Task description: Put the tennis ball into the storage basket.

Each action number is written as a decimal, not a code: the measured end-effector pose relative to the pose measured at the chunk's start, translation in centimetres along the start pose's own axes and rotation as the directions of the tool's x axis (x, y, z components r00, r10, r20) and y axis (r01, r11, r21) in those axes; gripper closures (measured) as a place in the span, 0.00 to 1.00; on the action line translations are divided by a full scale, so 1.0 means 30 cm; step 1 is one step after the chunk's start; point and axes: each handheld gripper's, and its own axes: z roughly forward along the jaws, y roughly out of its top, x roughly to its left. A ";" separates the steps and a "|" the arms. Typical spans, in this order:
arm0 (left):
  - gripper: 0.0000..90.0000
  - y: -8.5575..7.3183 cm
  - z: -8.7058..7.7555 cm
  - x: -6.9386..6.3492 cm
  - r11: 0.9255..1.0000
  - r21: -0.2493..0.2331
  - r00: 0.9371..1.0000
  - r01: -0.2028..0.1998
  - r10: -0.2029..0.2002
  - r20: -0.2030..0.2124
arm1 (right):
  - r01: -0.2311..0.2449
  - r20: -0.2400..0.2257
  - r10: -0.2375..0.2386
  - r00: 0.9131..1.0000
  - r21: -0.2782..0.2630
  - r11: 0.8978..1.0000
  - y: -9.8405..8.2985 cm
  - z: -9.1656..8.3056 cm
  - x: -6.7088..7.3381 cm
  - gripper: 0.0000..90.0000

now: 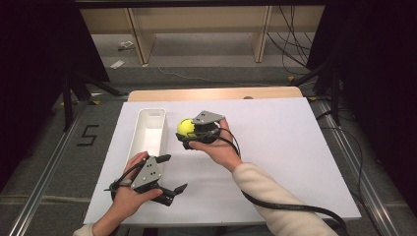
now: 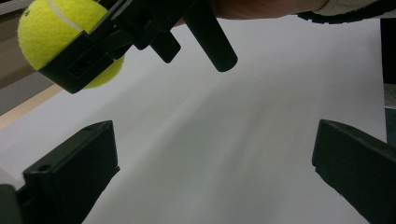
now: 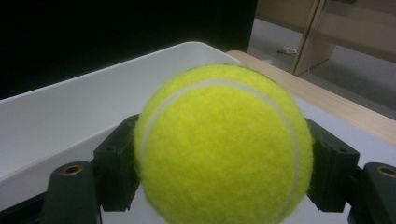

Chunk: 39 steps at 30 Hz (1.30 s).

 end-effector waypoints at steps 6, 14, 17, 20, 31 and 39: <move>0.00 0.001 -0.001 0.000 1.000 -0.002 1.000 0.000 0.000 -0.001 | 0.008 -0.003 -0.008 1.000 0.000 1.000 0.009 0.006 0.008 0.29; 0.00 0.001 -0.002 -0.001 1.000 -0.002 1.000 0.000 0.000 0.000 | 0.013 -0.007 -0.013 1.000 0.004 1.000 0.020 0.015 0.019 0.29; 0.00 0.001 -0.002 -0.001 1.000 -0.001 1.000 -0.001 0.001 0.000 | 0.013 -0.011 -0.013 1.000 0.003 1.000 0.024 0.019 0.022 0.29; 0.00 0.001 -0.002 -0.001 1.000 -0.002 1.000 -0.001 0.001 0.000 | 0.018 -0.015 -0.018 1.000 0.002 1.000 0.030 0.024 0.028 0.29; 0.00 0.002 -0.003 -0.001 1.000 -0.003 1.000 -0.001 0.001 0.002 | 0.019 -0.020 -0.019 1.000 0.009 1.000 0.037 0.035 0.035 0.29; 0.00 0.002 -0.002 -0.002 1.000 -0.002 1.000 -0.003 0.003 0.002 | 0.021 -0.022 -0.021 1.000 0.006 1.000 0.044 0.040 0.037 0.29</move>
